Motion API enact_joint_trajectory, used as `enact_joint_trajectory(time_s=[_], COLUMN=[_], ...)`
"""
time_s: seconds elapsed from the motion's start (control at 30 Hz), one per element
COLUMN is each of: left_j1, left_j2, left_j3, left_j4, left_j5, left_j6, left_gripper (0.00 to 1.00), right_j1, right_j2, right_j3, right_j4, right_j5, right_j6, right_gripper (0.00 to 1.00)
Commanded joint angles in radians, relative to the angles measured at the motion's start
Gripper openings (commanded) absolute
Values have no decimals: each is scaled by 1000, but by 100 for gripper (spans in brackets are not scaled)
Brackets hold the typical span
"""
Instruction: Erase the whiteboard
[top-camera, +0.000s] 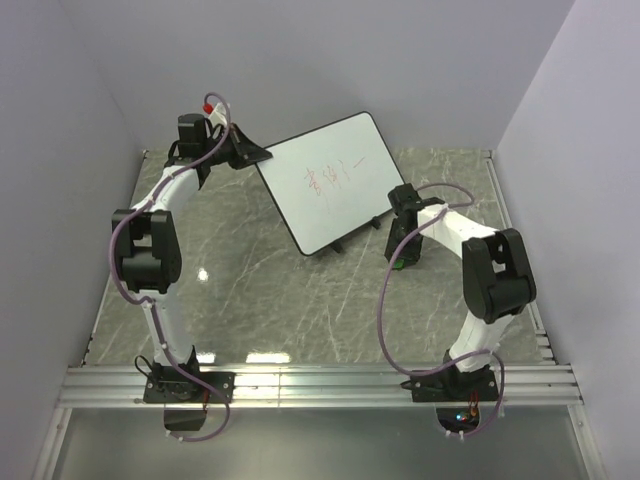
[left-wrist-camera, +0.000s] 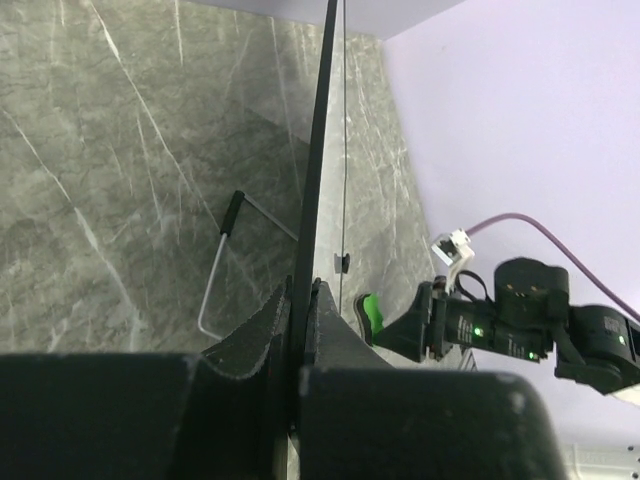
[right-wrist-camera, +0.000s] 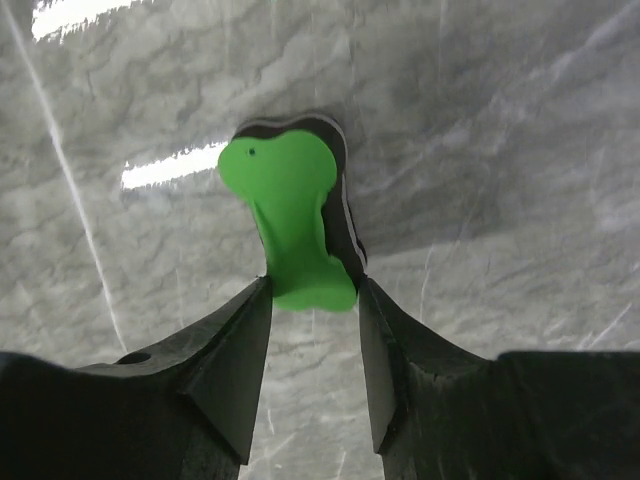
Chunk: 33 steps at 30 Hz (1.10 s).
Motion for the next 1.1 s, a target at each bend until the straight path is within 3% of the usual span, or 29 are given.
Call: enact_joint_trajectory(time_s=[0.0, 0.37, 0.5, 0.63, 0.77, 1.07], left_j1=[1, 1, 1, 1, 1, 1], left_j2=[-15, -55, -49, -43, -40, -52], left_j3=[-46, -89, -82, -66, -67, -66], left_j4=[-125, -178, -186, -197, -191, -201], left_j5=[-96, -101, -98, -99, -96, -96], left_j6=[157, 234, 240, 245, 237, 232], left_gripper=[0, 0, 0, 0, 0, 0], right_j1=[7, 7, 7, 5, 7, 5], right_j2=[40, 179, 178, 111, 74, 238], right_j3=[70, 207, 210, 205, 227, 363], right_j4=[16, 1, 4, -2, -4, -48], right_j5=[80, 112, 80, 77, 88, 118], right_j6=[-15, -23, -38, -46, -77, -103], right_gripper=[47, 51, 69, 78, 78, 72])
